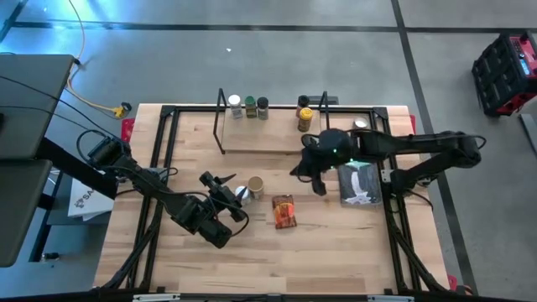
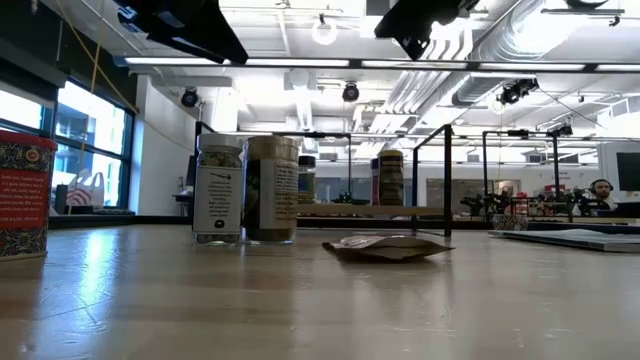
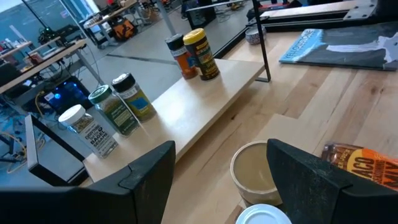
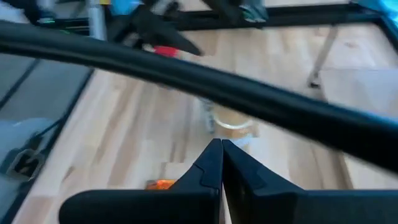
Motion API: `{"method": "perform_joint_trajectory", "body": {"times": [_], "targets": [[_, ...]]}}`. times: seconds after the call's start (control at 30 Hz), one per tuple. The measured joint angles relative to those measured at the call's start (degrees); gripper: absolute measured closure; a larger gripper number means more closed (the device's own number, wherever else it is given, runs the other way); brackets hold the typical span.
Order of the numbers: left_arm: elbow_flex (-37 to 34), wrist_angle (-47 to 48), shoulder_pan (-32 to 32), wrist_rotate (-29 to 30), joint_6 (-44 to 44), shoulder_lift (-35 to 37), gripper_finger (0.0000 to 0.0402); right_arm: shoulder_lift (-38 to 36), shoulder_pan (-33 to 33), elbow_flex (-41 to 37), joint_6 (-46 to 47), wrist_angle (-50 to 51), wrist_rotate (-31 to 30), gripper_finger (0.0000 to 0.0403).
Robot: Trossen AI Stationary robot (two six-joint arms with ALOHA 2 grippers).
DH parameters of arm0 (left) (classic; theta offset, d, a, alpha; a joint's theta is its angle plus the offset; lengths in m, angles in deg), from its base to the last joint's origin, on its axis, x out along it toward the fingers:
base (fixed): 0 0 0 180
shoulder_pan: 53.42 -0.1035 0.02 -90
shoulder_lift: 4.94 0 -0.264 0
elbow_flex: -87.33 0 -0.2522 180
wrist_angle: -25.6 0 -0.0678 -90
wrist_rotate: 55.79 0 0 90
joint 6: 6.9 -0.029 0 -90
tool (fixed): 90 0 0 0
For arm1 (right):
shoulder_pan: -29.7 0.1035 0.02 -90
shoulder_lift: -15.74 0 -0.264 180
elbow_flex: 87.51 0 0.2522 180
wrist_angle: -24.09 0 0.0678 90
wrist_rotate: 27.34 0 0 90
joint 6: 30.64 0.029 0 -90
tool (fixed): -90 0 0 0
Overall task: Shelf spices
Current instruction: Put the orange seasoning pack on the shelf
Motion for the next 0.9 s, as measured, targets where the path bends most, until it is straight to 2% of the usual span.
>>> {"method": "perform_joint_trajectory", "body": {"times": [0.13, 0.3, 0.4, 0.7, 0.8, 0.9], "targets": [[0.00, 0.00, 0.00, -0.02, 0.00, 0.00, 0.0154, 0.74, 0.07, 0.00, -1.74, 0.61, 2.61, 0.0402], [0.00, -0.03, 0.00, -0.42, 0.01, 0.00, 0.0154, 6.78, 1.48, 0.00, -1.84, 0.76, 3.60, 0.0395], [0.00, -0.09, -0.17, -1.38, 0.02, 0.00, 0.0154, 11.98, 2.34, 0.00, -1.44, 0.75, 4.06, 0.0362], [-0.02, -2.40, -0.50, -6.44, -0.72, 0.00, 0.0154, 25.61, 3.02, -0.04, 3.31, 0.74, 6.13, 0.0210], [-0.02, -5.32, -0.24, -9.41, -3.71, 0.00, 0.0154, 27.43, 5.13, -0.07, 4.12, 0.72, 6.45, 0.0191], [-0.02, -8.44, -0.07, -11.21, -7.20, 0.00, 0.0154, 27.77, 9.21, -0.07, 4.16, -1.12, 2.11, 0.0188]]}}
